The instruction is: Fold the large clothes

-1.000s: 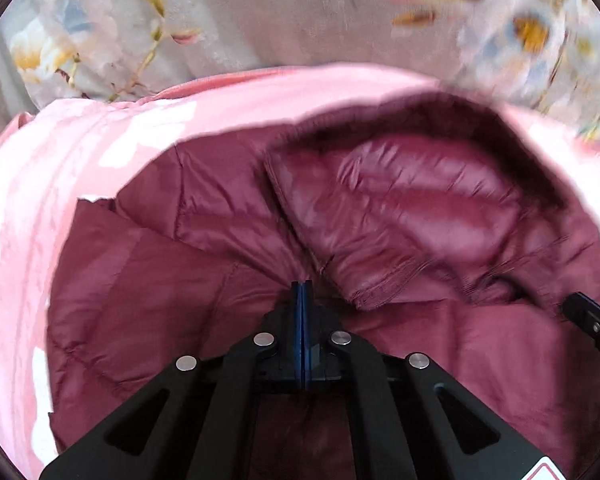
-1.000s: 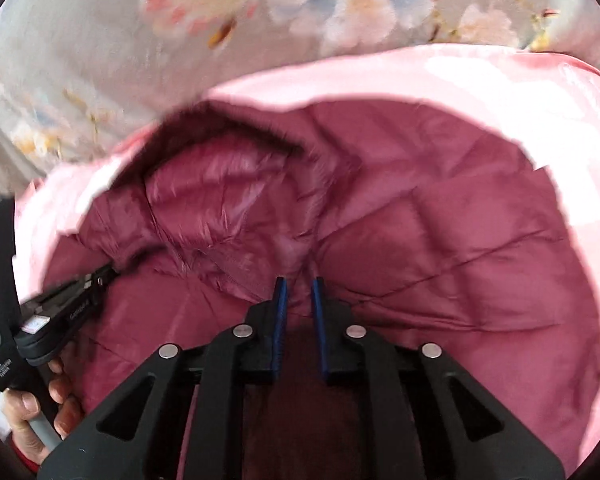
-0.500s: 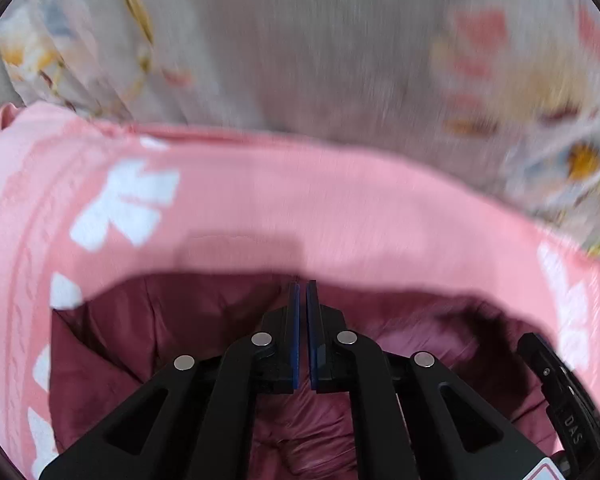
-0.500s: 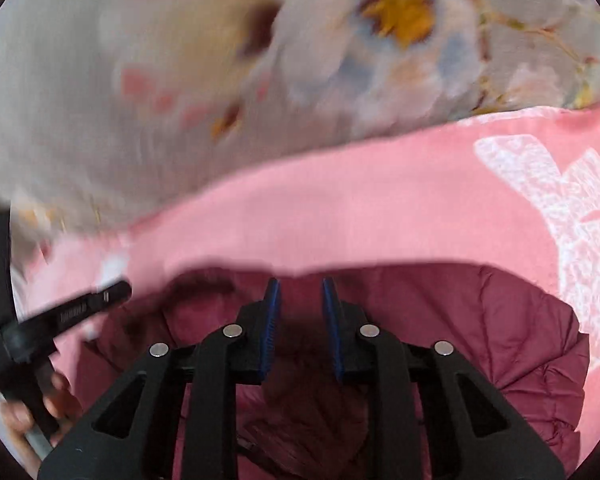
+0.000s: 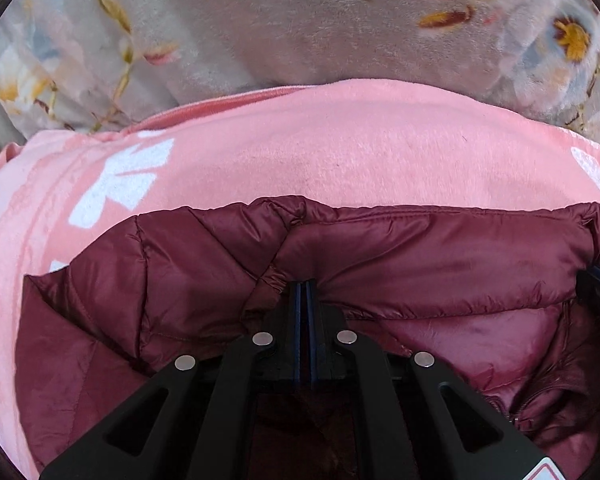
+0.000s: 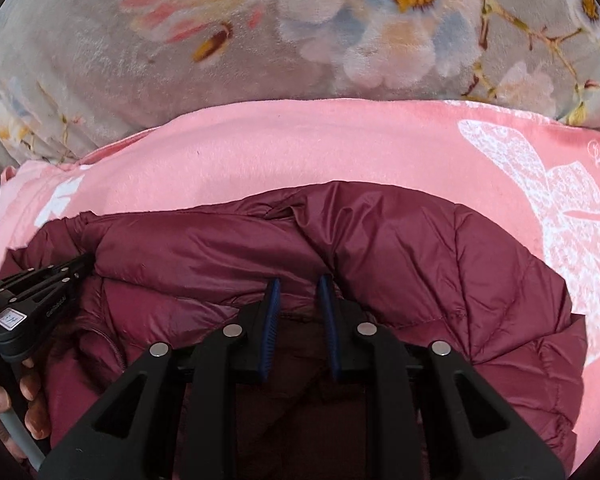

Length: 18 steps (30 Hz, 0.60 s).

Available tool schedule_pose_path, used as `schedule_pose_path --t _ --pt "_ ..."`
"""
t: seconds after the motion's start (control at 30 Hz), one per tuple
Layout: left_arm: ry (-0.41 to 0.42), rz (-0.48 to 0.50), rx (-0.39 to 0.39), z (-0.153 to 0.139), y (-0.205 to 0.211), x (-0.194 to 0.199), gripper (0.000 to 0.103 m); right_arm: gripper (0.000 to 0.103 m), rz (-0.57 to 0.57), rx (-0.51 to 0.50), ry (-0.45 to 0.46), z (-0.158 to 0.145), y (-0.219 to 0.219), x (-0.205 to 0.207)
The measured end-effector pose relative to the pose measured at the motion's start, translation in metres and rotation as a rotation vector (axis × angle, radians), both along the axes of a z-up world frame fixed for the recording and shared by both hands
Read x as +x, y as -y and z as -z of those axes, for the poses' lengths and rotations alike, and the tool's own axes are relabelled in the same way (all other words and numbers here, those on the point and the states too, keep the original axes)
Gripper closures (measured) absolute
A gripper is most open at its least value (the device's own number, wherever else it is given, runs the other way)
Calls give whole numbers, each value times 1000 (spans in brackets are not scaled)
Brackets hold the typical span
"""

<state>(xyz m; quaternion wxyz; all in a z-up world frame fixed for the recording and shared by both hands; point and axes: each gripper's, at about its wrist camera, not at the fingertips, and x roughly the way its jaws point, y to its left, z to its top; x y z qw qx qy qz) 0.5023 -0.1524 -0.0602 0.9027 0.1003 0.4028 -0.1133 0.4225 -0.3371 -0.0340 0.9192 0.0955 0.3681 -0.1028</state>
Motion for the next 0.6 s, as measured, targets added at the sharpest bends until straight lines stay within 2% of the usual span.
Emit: schedule_pose_path --t 0.33,0.6 --pt "15 -3 -1 -4 0 2 99 83 -2 -21 3 1 -2 0" --pt "34 -5 50 -3 6 0 99 83 0 -37 1 0 -4 1"
